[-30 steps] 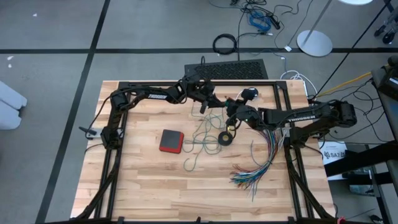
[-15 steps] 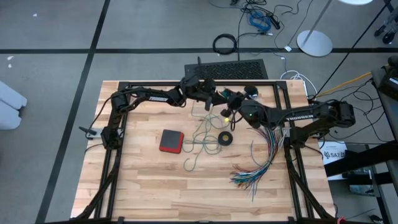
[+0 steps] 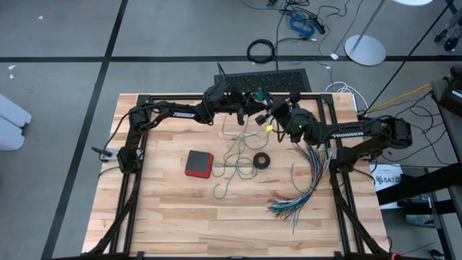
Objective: Coiling cords
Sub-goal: Coil the green wire cable on the spool
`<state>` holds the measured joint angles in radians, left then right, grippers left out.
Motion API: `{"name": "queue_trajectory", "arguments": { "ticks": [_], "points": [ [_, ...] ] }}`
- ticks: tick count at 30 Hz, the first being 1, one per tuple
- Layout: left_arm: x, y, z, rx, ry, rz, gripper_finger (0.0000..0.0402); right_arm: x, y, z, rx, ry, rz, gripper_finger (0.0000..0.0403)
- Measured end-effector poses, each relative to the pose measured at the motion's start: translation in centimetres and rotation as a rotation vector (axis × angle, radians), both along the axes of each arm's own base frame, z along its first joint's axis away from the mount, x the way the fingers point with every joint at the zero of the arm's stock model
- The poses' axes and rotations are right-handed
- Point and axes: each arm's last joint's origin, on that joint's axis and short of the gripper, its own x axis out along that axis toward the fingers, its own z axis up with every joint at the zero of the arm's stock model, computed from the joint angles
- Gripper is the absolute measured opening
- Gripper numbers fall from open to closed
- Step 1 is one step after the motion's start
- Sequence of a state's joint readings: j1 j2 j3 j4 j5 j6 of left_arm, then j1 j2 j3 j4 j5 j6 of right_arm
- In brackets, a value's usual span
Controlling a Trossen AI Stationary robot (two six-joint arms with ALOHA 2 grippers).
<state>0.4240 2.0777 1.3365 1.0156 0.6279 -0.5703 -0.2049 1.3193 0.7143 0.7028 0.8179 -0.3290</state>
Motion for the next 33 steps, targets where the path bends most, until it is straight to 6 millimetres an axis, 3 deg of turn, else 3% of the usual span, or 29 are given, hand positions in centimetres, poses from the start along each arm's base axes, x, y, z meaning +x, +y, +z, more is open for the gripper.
{"name": "queue_trajectory", "arguments": {
  "ticks": [10, 21, 33],
  "points": [
    [-0.4, -0.1, 1.5, 0.182, -0.191, 0.106, 0.0009, -0.6, -1.6, 2.0, -0.025, -0.296, 0.126, 0.0],
    [-0.9, -0.3, 2.4, 0.4, -0.314, 0.151, 0.0009, -1.1, -1.9, 3.5, -0.058, -0.522, 0.337, 0.0],
    [-2.2, 1.7, 2.3, 0.543, -0.325, -0.013, 0.0012, -1.2, -1.9, 3.9, -0.056, -0.592, 0.46, 0.0]
  ]
}}
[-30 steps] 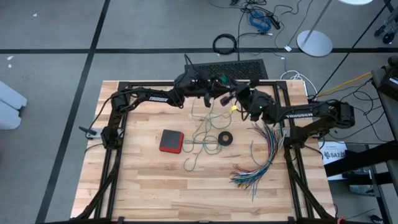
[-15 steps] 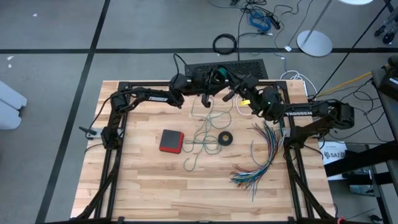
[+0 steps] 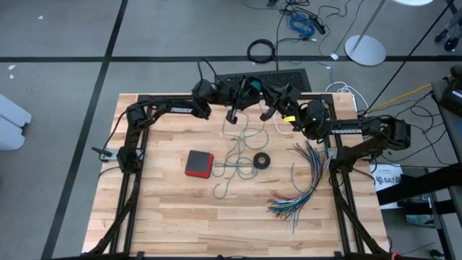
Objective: Coiling cords
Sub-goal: Coil the green wire cable on the spool
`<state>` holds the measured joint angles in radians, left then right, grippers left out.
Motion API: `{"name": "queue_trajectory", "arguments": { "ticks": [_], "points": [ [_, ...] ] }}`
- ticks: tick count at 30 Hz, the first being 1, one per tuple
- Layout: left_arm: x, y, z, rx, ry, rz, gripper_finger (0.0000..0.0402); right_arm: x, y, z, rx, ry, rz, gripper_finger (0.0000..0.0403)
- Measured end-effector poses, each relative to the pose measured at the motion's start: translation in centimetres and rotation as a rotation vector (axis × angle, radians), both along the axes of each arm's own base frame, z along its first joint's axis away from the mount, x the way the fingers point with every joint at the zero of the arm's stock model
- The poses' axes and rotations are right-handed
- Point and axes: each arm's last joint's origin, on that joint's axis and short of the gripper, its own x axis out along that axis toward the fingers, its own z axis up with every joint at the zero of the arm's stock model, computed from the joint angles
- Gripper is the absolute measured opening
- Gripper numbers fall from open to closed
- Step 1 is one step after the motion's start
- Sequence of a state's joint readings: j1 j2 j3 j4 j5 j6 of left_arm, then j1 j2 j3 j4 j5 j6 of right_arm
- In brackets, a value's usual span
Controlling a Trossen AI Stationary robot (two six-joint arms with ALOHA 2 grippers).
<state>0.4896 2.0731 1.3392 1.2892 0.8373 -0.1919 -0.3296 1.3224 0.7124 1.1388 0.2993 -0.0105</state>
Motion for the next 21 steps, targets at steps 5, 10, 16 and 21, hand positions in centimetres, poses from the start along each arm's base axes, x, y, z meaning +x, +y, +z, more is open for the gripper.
{"name": "queue_trajectory", "arguments": {
  "ticks": [5, 10, 16, 21],
  "points": [
    [0.1, 0.3, -1.1, 0.01, 0.059, -0.031, 0.0052, -0.3, -0.1, 2.0, -0.029, -0.088, -0.003, 0.0],
    [0.0, 0.3, -0.5, 0.021, 0.01, 0.038, 0.0082, 0.4, -0.1, 2.6, -0.06, -0.042, 0.034, 0.0],
    [0.2, 0.1, -0.8, 0.043, 0.026, 0.008, 0.0085, 0.5, -0.2, 3.6, -0.075, -0.035, 0.032, 0.0],
    [0.3, -0.2, -0.8, 0.049, 0.036, -0.018, 0.0085, 0.6, -0.1, 4.1, -0.085, -0.041, 0.03, 0.0]
  ]
}}
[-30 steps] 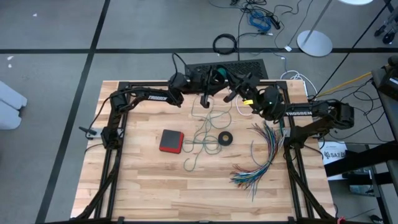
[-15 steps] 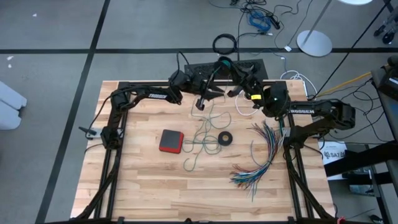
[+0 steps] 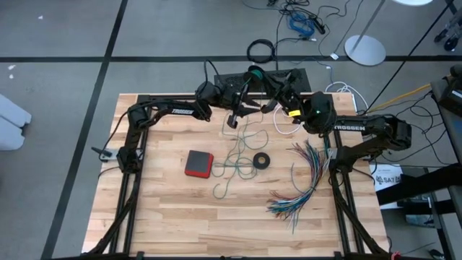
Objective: Coiling cords
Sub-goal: Coil the green wire cable on the spool
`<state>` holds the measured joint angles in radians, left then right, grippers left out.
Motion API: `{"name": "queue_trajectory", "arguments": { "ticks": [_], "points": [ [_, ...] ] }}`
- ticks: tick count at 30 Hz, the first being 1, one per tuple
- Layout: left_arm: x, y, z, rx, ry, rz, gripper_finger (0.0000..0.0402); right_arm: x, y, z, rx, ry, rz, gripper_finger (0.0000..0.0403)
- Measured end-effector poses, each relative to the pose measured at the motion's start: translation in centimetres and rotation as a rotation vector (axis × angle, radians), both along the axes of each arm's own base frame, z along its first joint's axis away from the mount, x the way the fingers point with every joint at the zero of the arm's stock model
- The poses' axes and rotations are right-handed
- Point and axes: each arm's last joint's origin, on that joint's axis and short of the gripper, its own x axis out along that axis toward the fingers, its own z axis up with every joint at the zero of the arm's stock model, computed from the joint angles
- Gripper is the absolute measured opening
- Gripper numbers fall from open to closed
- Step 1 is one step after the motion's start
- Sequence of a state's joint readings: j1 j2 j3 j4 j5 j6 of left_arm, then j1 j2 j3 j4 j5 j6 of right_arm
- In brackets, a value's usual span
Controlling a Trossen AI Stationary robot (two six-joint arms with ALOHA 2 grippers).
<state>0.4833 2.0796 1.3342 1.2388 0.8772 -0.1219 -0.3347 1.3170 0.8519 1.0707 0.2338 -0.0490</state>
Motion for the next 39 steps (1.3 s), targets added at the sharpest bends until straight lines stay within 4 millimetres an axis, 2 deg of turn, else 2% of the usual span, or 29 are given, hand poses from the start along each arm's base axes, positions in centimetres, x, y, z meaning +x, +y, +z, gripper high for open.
{"name": "queue_trajectory", "arguments": {
  "ticks": [17, 26, 31, 39],
  "points": [
    [0.9, -0.6, -0.9, 0.025, 0.062, 0.048, 0.0085, 0.1, 0.1, -0.1, -0.006, 0.008, 0.032, 0.0],
    [0.9, 0.3, -1.9, 0.007, 0.111, 0.08, 0.0082, 0.3, 0.5, 0.0, -0.021, 0.011, 0.068, 0.0],
    [0.6, 0.8, -1.9, 0.004, 0.113, 0.092, 0.0062, 0.3, 0.6, -0.1, -0.023, 0.014, 0.076, 0.0],
    [0.3, 1.4, -2.0, 0.005, 0.123, 0.091, 0.0007, 0.6, 0.9, -0.3, -0.024, 0.045, 0.102, 0.0]
  ]
}}
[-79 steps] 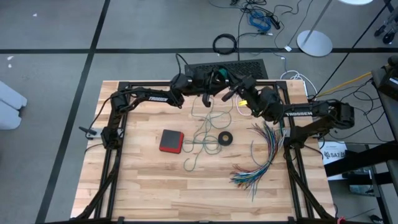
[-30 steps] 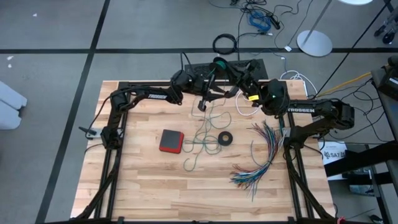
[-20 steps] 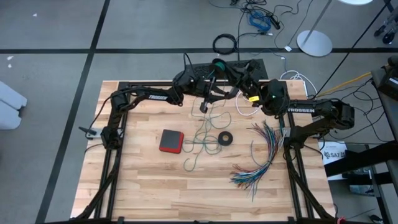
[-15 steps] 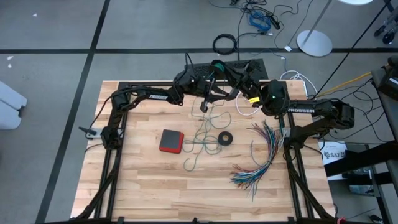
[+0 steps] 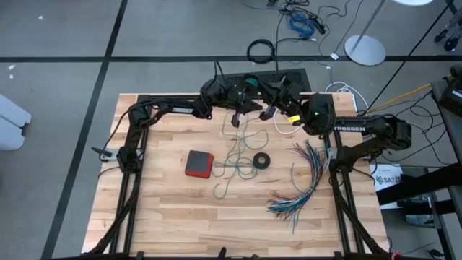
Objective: Coiling cords
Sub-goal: Coil the green wire cable on the spool
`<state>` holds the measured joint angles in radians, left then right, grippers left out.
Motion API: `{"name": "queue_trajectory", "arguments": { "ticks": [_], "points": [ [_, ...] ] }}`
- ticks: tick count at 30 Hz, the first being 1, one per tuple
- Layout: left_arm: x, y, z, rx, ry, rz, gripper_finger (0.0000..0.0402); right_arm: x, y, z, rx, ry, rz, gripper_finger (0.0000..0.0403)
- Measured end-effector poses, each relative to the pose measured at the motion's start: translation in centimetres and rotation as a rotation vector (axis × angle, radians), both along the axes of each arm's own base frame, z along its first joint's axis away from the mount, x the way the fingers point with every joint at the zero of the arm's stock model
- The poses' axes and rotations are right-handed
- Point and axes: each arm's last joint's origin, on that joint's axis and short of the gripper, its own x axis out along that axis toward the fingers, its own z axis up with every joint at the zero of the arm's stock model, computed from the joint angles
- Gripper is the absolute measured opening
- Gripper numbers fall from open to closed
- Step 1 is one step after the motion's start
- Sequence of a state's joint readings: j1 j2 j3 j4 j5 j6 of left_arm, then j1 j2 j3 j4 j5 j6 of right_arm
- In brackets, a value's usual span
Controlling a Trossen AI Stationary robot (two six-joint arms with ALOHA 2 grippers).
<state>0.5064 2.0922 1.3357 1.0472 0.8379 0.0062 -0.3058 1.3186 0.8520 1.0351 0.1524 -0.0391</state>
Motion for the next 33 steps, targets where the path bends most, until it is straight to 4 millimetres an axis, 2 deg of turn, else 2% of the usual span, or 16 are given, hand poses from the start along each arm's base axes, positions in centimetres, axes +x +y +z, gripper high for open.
{"name": "queue_trajectory", "arguments": {
  "ticks": [3, 7, 17, 23, 33],
  "points": [
    [-0.3, 0.7, -0.3, -0.007, 0.024, 0.015, 0.0005, 0.2, 0.1, -0.3, 0.011, 0.037, 0.007, 0.0],
    [-1.3, 2.7, -0.5, -0.028, 0.053, 0.058, 0.0003, 0.4, 0.3, -0.8, 0.036, 0.126, 0.019, 0.0],
    [-4.1, 6.7, -0.6, -0.139, 0.105, 0.072, 0.0001, -0.5, 0.6, -2.1, 0.093, 0.424, -0.039, 0.0],
    [-4.9, 7.8, -0.9, -0.181, 0.138, 0.074, 0.0001, -1.3, 0.6, -3.2, 0.125, 0.612, -0.139, 0.0],
    [-5.0, 7.9, -1.4, -0.218, 0.19, 0.062, 0.0, -1.9, 0.4, -5.1, 0.117, 0.855, -0.288, 0.0]
  ]
}}
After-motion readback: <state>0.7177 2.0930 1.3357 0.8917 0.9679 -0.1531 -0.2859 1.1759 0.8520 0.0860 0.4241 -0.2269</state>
